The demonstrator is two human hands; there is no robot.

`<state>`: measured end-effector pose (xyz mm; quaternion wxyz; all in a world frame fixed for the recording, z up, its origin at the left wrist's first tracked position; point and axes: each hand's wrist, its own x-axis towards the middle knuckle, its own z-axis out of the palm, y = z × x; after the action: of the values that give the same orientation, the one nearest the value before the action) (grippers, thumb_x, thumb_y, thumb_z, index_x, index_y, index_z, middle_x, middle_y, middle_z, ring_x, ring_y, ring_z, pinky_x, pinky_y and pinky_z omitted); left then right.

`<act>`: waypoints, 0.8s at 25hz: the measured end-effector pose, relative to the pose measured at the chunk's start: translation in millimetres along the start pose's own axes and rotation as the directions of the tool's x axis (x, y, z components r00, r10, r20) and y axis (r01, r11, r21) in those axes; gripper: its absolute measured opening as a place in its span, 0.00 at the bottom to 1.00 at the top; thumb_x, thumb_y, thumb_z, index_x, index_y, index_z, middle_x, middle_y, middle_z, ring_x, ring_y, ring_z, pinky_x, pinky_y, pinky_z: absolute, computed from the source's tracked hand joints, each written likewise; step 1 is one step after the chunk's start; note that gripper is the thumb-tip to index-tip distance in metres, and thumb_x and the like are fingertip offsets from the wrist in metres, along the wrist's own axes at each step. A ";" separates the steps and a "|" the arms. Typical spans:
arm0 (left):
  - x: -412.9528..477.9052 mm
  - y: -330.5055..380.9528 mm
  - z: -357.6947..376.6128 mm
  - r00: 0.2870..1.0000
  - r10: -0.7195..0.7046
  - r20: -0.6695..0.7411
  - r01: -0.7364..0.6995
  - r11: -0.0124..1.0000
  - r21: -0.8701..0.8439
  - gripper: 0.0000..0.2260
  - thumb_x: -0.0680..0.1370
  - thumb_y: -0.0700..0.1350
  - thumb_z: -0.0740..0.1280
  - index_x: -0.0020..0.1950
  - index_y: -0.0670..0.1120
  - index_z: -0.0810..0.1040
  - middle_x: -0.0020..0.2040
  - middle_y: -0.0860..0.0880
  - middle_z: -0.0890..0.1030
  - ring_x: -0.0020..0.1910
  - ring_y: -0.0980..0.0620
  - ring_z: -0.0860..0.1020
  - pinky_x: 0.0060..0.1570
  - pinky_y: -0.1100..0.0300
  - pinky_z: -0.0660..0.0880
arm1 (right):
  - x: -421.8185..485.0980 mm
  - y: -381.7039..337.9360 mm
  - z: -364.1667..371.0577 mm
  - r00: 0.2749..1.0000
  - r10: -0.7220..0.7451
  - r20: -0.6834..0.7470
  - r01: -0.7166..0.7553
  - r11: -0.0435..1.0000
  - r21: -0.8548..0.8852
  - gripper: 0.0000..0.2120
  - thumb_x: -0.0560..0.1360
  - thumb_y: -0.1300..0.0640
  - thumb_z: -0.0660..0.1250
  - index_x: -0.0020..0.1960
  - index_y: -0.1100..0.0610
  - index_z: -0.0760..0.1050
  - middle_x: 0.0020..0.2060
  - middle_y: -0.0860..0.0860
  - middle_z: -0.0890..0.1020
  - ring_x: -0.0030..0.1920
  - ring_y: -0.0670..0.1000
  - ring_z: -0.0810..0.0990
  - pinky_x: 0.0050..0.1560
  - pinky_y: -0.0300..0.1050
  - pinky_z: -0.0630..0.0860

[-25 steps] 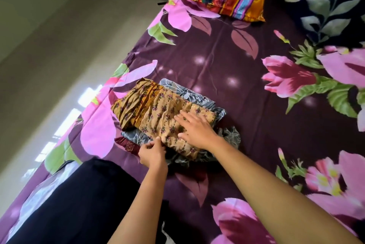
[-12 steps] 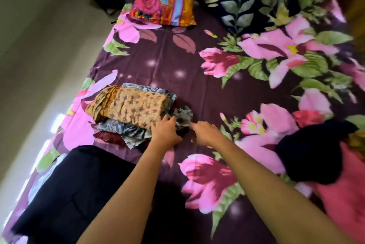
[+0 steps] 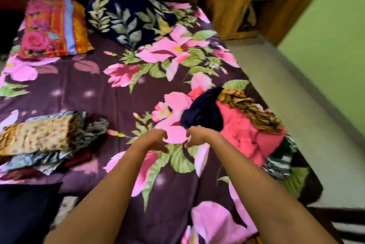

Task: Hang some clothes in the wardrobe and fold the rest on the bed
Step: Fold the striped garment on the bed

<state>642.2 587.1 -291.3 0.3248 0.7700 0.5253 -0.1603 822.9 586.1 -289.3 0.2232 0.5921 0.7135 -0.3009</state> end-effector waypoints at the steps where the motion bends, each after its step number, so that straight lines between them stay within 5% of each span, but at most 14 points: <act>1: 1.3 27.1 2.8 1.000 0.018 0.024 -0.019 1.000 0.007 0.26 0.72 0.50 0.73 0.67 0.43 0.71 0.65 0.44 0.75 0.61 0.46 0.74 0.56 0.58 0.70 | -14.9 22.7 4.6 1.000 0.027 -0.004 -0.027 0.999 0.033 0.23 0.76 0.51 0.68 0.63 0.65 0.74 0.61 0.59 0.76 0.60 0.61 0.74 0.58 0.49 0.73; 10: 42.7 202.2 13.7 0.985 0.163 0.059 -0.169 0.981 0.099 0.25 0.74 0.49 0.71 0.68 0.42 0.71 0.65 0.45 0.74 0.63 0.46 0.71 0.57 0.58 0.69 | -96.5 186.3 19.3 0.979 0.193 -0.068 -0.167 0.944 0.284 0.21 0.76 0.53 0.68 0.64 0.64 0.73 0.60 0.59 0.78 0.59 0.58 0.76 0.56 0.46 0.72; 20: 140.8 295.1 18.8 0.974 0.202 0.099 -0.217 0.962 0.169 0.24 0.73 0.49 0.72 0.67 0.44 0.72 0.61 0.43 0.77 0.60 0.45 0.74 0.56 0.57 0.71 | -81.5 314.6 21.2 0.962 0.246 -0.115 -0.183 0.899 0.397 0.15 0.75 0.55 0.68 0.54 0.67 0.77 0.50 0.59 0.80 0.52 0.57 0.78 0.45 0.47 0.72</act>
<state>969.3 603.7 -290.1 0.2907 0.8401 0.4107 -0.2024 1146.4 550.5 -301.4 0.0762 0.7219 0.5870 -0.3586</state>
